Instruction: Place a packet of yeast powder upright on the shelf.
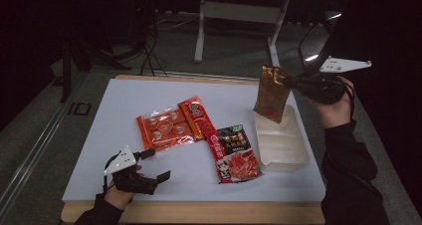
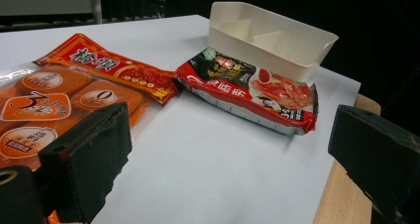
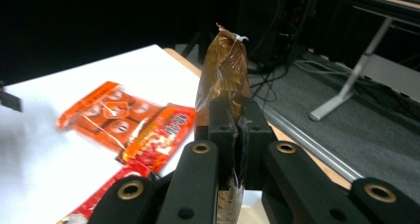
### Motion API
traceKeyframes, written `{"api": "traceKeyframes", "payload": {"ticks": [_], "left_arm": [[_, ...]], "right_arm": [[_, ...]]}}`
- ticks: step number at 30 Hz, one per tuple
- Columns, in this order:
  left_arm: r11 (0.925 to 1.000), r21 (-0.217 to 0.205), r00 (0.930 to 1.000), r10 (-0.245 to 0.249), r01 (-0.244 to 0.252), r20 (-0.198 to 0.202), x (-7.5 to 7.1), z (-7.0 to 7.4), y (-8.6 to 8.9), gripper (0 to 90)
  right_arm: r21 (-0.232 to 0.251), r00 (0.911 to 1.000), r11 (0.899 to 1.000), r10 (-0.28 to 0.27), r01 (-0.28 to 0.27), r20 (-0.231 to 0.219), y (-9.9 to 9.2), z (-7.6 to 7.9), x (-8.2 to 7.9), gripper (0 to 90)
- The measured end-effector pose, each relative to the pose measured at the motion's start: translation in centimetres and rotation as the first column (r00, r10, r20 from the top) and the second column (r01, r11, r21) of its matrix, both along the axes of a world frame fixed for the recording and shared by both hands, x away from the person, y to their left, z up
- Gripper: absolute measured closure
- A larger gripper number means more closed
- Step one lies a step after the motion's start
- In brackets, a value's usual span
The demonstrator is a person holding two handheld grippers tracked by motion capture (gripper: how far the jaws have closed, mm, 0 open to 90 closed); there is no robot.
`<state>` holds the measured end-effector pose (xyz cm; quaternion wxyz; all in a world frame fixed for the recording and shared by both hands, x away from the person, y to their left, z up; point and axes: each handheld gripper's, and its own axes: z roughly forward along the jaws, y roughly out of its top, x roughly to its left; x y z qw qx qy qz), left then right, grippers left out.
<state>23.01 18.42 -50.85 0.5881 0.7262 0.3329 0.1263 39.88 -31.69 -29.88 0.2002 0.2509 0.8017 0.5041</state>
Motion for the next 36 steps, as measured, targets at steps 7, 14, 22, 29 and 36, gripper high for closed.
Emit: {"api": "traceKeyframes", "payload": {"ticks": [7, 14, 22, 29, 36], "left_arm": [[1.0000, -0.008, 0.9999, 0.003, -0.003, -0.010, -0.1, 0.0, 0.2, 3.5], [0.9999, -0.010, 0.9999, 0.005, -0.005, -0.016, 0.0, -0.1, 0.3, 3.5], [0.9999, -0.012, 0.9997, 0.003, -0.003, -0.023, 0.0, -0.2, 0.3, 3.5], [0.9999, -0.011, 0.9996, -0.002, 0.002, -0.029, 0.0, -0.4, 0.4, 3.6], [0.9999, -0.010, 0.9994, -0.005, 0.004, -0.034, 0.0, -0.5, 0.3, 3.6]], "right_arm": [[-0.006, 0.9987, 0.999, -0.046, 0.046, -0.024, -1.3, -1.5, 1.9, 87.2], [-0.037, 0.9953, 0.996, -0.088, 0.087, -0.039, -1.9, -3.0, 3.5, 87.2], [-0.039, 0.9949, 0.996, -0.086, 0.084, -0.053, -2.3, -4.3, 5.3, 87.2], [-0.075, 0.9916, 0.992, -0.111, 0.106, -0.066, -2.2, -5.8, 6.4, 87.1], [-0.056, 0.9963, 0.995, -0.083, 0.082, -0.019, -2.4, -6.6, 6.5, 87.0]]}}
